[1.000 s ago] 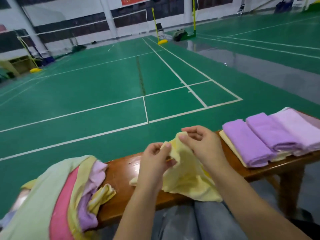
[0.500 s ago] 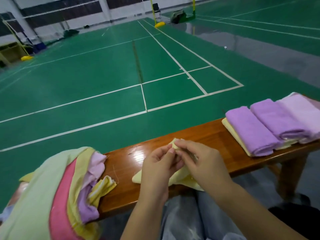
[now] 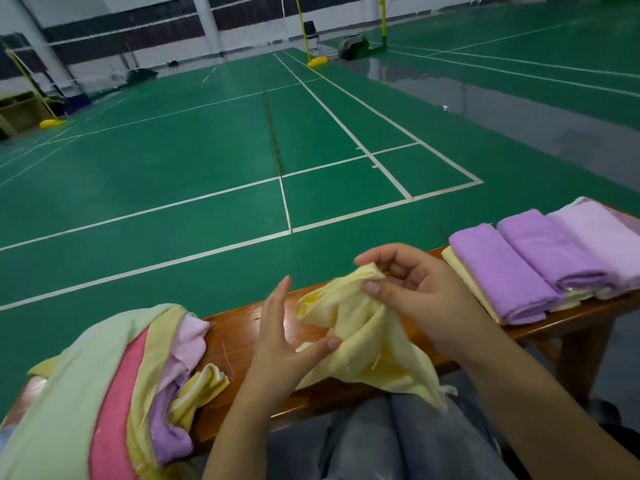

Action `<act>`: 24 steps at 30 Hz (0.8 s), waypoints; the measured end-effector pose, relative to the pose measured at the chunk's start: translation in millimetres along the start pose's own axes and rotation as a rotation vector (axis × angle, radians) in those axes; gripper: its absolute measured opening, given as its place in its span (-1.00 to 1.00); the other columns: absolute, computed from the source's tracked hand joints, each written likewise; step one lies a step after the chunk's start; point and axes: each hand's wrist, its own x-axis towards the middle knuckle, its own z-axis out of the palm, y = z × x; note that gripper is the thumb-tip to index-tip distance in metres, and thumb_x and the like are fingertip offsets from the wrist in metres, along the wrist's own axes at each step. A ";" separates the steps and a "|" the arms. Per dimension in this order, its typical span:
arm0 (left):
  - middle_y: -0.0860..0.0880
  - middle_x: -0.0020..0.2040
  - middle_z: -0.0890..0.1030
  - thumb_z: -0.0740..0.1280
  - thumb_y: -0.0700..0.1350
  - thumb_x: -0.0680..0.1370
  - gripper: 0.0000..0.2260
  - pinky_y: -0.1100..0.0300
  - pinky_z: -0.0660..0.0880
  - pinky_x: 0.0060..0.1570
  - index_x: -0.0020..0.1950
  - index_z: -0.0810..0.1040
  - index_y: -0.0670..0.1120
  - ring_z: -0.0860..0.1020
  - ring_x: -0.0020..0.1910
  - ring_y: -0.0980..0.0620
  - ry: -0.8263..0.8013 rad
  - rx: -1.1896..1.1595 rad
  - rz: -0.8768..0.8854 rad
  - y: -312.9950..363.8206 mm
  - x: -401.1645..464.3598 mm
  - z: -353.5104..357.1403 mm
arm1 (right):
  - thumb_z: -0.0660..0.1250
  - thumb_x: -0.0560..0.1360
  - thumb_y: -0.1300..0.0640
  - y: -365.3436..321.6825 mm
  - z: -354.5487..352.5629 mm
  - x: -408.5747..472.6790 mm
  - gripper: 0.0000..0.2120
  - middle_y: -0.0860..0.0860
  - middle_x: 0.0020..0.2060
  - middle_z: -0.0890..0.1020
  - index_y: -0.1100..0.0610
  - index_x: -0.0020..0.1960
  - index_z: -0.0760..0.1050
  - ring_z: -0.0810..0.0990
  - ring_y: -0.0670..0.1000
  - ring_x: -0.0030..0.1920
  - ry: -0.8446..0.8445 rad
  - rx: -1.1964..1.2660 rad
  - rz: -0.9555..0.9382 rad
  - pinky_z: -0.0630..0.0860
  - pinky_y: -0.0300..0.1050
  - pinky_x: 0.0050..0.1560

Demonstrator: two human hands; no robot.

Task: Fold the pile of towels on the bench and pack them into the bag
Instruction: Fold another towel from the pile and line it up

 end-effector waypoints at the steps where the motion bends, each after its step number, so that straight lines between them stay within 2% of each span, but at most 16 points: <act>1: 0.26 0.42 0.32 0.59 0.19 0.21 -0.12 0.16 0.32 0.34 0.41 0.18 0.37 0.33 0.38 0.23 -0.065 -0.125 -0.056 -3.2 3.1 -0.5 | 0.39 0.34 0.22 -3.1 -1.1 1.7 -0.78 -0.09 -0.21 0.65 0.06 -0.03 0.58 0.62 -0.14 -0.13 -0.029 0.024 -0.018 0.52 -0.31 -0.13; 3: 0.07 0.30 0.54 0.60 0.06 0.19 -0.18 0.06 0.51 0.20 0.40 0.36 0.22 0.53 0.26 0.05 -0.149 -0.372 -0.108 -10.0 6.5 -2.8 | 0.38 0.32 0.21 -8.3 -3.6 3.1 -0.79 -0.09 -0.22 0.65 0.02 -0.07 0.62 0.61 -0.15 -0.15 -0.078 0.065 -0.037 0.52 -0.31 -0.15; 5: -0.02 0.13 0.65 0.60 0.04 0.19 -0.43 0.15 0.57 0.00 0.19 0.58 0.13 0.61 0.13 -0.04 -0.189 -0.408 -0.110 -6.8 7.9 -5.9 | 0.38 0.32 0.23 -13.4 -7.9 4.9 -0.78 -0.09 -0.23 0.65 0.01 -0.08 0.64 0.61 -0.14 -0.16 -0.091 0.076 -0.050 0.52 -0.30 -0.17; 7: -0.02 0.01 0.69 0.61 0.02 0.24 -0.66 0.17 0.56 -0.06 -0.02 0.68 0.07 0.63 0.05 -0.07 -0.155 -0.409 -0.109 -0.1 8.9 -9.7 | 0.37 0.35 0.27 -17.5 -15.3 8.6 -0.78 -0.09 -0.25 0.64 0.07 -0.04 0.59 0.59 -0.15 -0.19 -0.039 0.059 -0.054 0.53 -0.30 -0.18; 9: 0.03 -0.11 0.70 0.52 -0.09 0.34 -0.89 0.12 0.52 -0.05 -0.16 0.71 0.06 0.63 -0.03 0.00 -0.045 -0.471 -0.096 10.6 10.6 -17.2 | 0.34 0.41 0.37 -21.7 -24.0 12.6 -0.78 -0.11 -0.27 0.64 0.12 -0.02 0.55 0.58 -0.17 -0.23 0.059 0.029 -0.064 0.53 -0.31 -0.20; 12: 0.11 -0.25 0.64 0.51 -0.06 0.39 -0.96 0.14 0.50 -0.04 -0.24 0.70 0.08 0.59 -0.18 0.14 0.051 -0.482 0.032 40.1 11.7 -32.1 | 0.31 0.44 0.41 -31.5 -33.2 15.1 -0.75 -0.10 -0.26 0.63 0.10 -0.03 0.55 0.58 -0.17 -0.23 0.163 -0.001 -0.090 0.54 -0.31 -0.21; 13: 0.12 -0.29 0.61 0.51 0.00 0.37 -0.96 0.17 0.50 -0.09 -0.26 0.69 0.07 0.56 -0.22 0.16 0.075 -0.481 0.093 51.5 10.6 -35.8 | 0.33 0.43 0.39 -35.7 -35.3 14.4 -0.77 -0.09 -0.25 0.63 0.10 -0.03 0.55 0.59 -0.15 -0.21 0.166 -0.003 -0.103 0.56 -0.30 -0.20; 15: 0.17 -0.32 0.58 0.50 0.20 0.28 -0.79 0.26 0.48 -0.18 -0.27 0.68 0.09 0.52 -0.26 0.20 0.124 -0.468 0.216 68.7 7.5 -41.2 | 0.39 0.35 0.27 -45.5 -38.6 11.5 -0.79 -0.05 -0.22 0.63 0.08 -0.05 0.58 0.60 -0.12 -0.19 0.131 0.012 -0.135 0.59 -0.27 -0.18; 18: 0.19 -0.30 0.59 0.50 0.33 0.19 -0.67 0.23 0.45 -0.18 -0.24 0.69 0.14 0.52 -0.25 0.22 0.141 -0.467 0.308 79.1 2.0 -42.3 | 0.45 0.21 0.11 -55.8 -46.2 7.2 -0.77 -0.06 -0.23 0.65 -0.02 -0.13 0.66 0.62 -0.11 -0.19 0.049 0.028 -0.178 0.59 -0.25 -0.18; 21: 0.17 -0.31 0.58 0.53 0.34 0.15 -0.63 0.18 0.46 -0.19 -0.26 0.68 0.09 0.51 -0.26 0.18 0.131 -0.483 0.263 76.6 -3.1 -37.9 | 0.47 0.19 0.08 -52.4 -55.2 4.6 -0.76 -0.07 -0.23 0.67 -0.06 -0.14 0.66 0.63 -0.11 -0.19 0.022 0.020 -0.182 0.58 -0.26 -0.18; 24: 0.13 -0.31 0.58 0.56 0.33 0.09 -0.58 0.20 0.51 -0.20 -0.26 0.68 0.06 0.52 -0.26 0.17 0.142 -0.538 0.189 70.0 -9.8 -34.4 | 0.55 0.19 -0.01 -46.7 -59.4 -1.6 -0.70 -0.10 -0.22 0.68 -0.04 -0.09 0.67 0.63 -0.15 -0.19 -0.085 0.041 -0.213 0.56 -0.30 -0.17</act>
